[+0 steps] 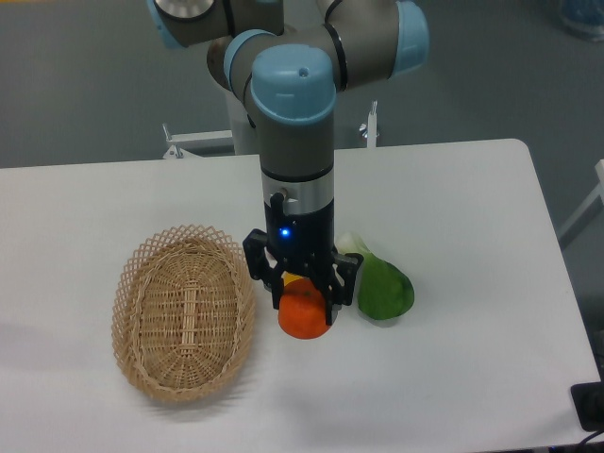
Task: Place the orange in the basket
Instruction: 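Close the gripper on the orange and lift it off the table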
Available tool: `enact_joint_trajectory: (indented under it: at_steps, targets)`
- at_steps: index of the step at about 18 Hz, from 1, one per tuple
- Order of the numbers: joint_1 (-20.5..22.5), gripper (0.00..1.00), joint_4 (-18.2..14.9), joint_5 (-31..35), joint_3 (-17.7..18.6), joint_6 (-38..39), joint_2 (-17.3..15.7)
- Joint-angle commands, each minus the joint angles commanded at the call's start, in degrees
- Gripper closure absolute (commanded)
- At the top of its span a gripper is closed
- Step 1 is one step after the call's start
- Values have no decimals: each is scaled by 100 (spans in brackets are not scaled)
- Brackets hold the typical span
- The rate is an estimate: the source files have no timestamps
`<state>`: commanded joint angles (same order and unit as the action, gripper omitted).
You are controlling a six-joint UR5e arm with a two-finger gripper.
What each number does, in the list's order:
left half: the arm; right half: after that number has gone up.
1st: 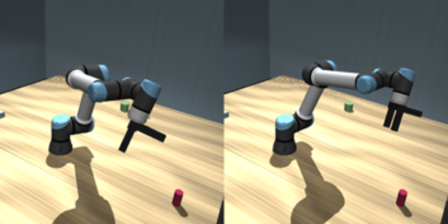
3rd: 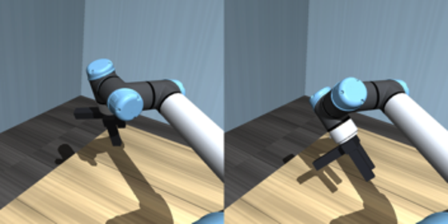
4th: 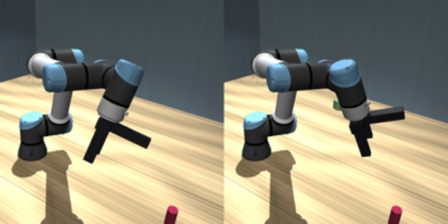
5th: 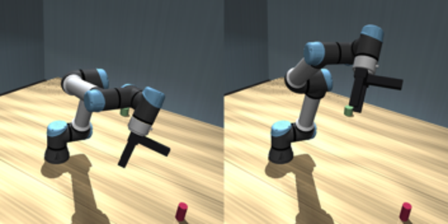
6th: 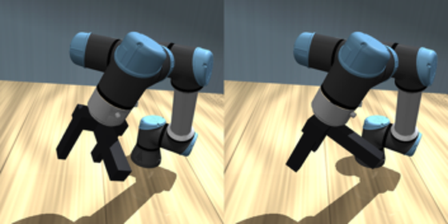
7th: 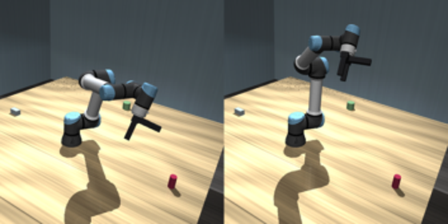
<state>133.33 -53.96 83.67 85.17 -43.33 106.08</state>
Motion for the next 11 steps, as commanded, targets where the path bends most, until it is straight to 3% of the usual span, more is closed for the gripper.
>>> enact_joint_trajectory:
  at_steps: [11]
  targets:
    - [-35,27,0,26,0,53,44]
